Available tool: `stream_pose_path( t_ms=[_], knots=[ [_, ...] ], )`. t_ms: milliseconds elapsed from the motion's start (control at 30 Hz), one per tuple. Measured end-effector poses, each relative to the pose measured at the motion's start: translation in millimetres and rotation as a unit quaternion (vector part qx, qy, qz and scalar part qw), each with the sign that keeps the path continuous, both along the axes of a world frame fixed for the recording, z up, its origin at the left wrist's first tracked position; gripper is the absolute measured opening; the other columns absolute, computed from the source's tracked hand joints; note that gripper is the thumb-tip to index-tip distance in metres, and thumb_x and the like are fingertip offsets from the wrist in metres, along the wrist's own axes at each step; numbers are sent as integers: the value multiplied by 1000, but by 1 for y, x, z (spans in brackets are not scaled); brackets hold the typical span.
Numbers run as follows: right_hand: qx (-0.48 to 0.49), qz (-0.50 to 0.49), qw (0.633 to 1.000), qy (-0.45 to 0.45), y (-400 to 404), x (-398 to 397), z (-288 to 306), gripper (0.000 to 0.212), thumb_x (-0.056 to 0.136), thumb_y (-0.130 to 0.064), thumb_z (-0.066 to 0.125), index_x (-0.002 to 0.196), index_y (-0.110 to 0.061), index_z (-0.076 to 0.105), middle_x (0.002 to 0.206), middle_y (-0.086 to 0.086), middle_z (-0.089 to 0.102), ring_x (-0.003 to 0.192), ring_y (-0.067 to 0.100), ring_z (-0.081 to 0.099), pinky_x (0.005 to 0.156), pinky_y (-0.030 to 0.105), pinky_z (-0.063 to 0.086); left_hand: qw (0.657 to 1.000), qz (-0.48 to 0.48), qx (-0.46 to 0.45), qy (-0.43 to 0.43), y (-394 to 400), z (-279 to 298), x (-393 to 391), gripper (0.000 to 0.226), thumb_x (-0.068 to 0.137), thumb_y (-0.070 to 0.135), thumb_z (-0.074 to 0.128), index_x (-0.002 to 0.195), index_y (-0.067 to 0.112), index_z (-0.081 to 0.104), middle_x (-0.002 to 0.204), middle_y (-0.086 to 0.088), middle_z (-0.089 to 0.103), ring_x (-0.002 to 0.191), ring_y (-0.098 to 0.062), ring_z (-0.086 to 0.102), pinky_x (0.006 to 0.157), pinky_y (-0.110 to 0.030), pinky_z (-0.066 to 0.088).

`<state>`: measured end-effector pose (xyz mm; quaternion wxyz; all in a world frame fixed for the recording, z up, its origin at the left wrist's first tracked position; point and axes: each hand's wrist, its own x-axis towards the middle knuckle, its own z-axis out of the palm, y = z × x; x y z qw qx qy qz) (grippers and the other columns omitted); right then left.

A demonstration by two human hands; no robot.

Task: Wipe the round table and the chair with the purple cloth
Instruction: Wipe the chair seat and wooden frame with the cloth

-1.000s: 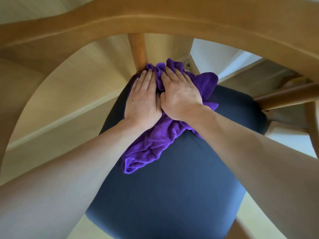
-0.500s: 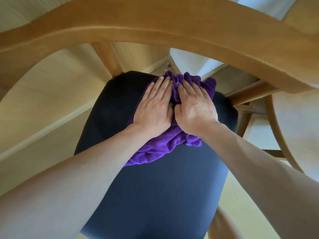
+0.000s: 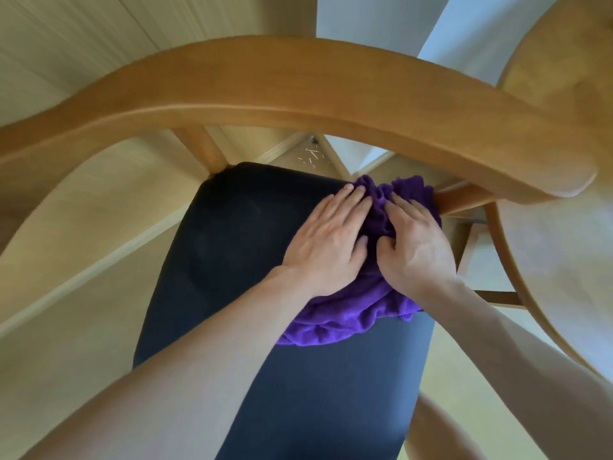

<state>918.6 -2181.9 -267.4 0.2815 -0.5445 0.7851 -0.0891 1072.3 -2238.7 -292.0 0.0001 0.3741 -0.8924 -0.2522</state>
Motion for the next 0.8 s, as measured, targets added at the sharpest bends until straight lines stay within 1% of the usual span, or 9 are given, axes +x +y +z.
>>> stream_pose_path(
  t_ms=[100,200,267,333,433,467,533,633,800],
  knots=[
    [-62,-15,997,-43,-15,11,3,54,81,6,54,133,-5,64,146,9,58,140,31,45,115,26,28,998,54,-27,-5,-36,5,40,63,100,30,34,159,7,32,168,-10,28,158,-22,17,129,-42,15],
    [-86,46,991,-88,-40,36,5,58,84,7,50,140,-4,58,154,7,49,148,26,36,115,18,23,992,91,-46,-71,-64,-3,92,65,103,31,37,162,8,23,171,-8,20,159,-20,11,130,-41,10],
    [-95,82,985,-116,-62,56,4,60,83,7,50,142,-1,55,157,11,44,150,29,32,119,24,25,988,100,-42,-107,-67,-11,118,69,105,41,33,164,12,15,173,-5,12,160,-19,6,130,-37,3],
    [-78,125,983,-105,-80,69,-2,59,85,1,52,144,-3,53,160,12,39,153,32,26,124,39,24,987,104,-57,-112,-64,-18,129,70,105,47,29,165,15,13,173,-3,11,160,-21,7,130,-37,3],
    [35,146,989,10,-90,72,-16,64,91,-28,47,154,-28,39,168,2,23,156,31,10,124,57,8,985,109,-81,-106,-63,-26,129,71,103,49,27,165,16,15,173,-2,14,159,-21,11,130,-39,8],
    [60,139,988,36,-88,71,-19,67,89,-36,44,156,-33,33,168,-1,21,155,32,11,124,59,8,985,108,-84,-105,-64,-27,130,71,103,49,27,165,17,15,173,-2,14,159,-21,12,130,-40,10],
    [55,131,988,60,-79,68,-21,72,85,-40,41,156,-30,31,165,-1,27,150,34,22,123,55,17,985,108,-91,-100,-65,-30,132,70,103,50,27,165,17,15,173,-1,15,159,-22,13,130,-40,11],
    [18,70,995,63,-53,61,-15,71,85,-31,48,154,-19,39,162,3,33,146,34,31,123,46,21,986,111,-95,-84,-64,-32,132,70,103,50,28,164,18,17,172,-1,18,158,-22,15,130,-40,11],
    [-33,-135,987,77,24,66,-9,71,80,-26,46,151,-17,48,165,1,31,151,32,26,123,47,23,986,115,-109,-54,-66,-35,135,70,102,50,32,162,17,24,170,-3,24,156,-24,21,129,-42,15]
  ],
)
